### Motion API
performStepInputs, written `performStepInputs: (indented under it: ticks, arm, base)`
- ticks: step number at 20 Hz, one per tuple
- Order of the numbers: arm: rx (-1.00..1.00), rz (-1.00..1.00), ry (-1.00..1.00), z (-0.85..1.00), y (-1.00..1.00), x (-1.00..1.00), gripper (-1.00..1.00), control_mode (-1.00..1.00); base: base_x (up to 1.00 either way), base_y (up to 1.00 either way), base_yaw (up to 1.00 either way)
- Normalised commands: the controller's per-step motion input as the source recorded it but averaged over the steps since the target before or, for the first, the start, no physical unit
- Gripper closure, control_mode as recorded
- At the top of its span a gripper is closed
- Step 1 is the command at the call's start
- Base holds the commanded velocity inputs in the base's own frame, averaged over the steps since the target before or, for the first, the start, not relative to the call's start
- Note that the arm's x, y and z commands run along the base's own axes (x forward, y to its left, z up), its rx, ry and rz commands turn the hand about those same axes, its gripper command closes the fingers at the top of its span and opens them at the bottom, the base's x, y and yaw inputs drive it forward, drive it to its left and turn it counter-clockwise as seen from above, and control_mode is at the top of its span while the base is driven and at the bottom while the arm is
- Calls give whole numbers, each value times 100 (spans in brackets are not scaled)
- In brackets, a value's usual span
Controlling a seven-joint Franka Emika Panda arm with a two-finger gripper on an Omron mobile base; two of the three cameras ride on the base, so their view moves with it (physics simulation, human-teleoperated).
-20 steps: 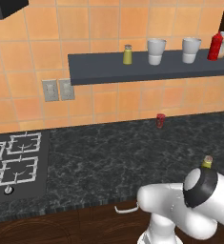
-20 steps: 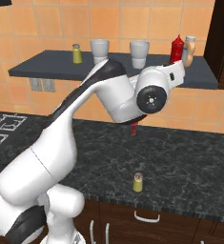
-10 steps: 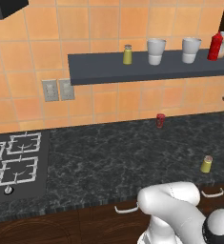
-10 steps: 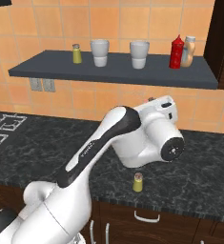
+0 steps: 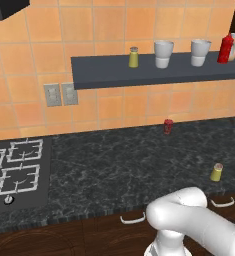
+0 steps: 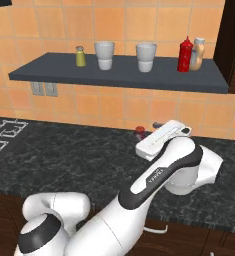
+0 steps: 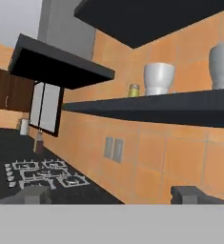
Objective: Put the shaker and condiment bottle from the counter next to their counterparts in the cabinet.
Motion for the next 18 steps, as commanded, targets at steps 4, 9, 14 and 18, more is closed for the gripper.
performStepInputs:
  ticks: [4,9,14,18]
  arm:
    - [-5,38,5,-61,-4,-2,-100,-100]
    - [-19,28,21,-94,-5,-10,-100,-100]
    - [-14,20,23,-100,-1,-22,-100,-100]
    - [3,7,1,-42,0,-1,-100,-100]
  base:
    - [0,0,0]
    - [0,0,0]
    - [0,0,0]
    - [0,0,0]
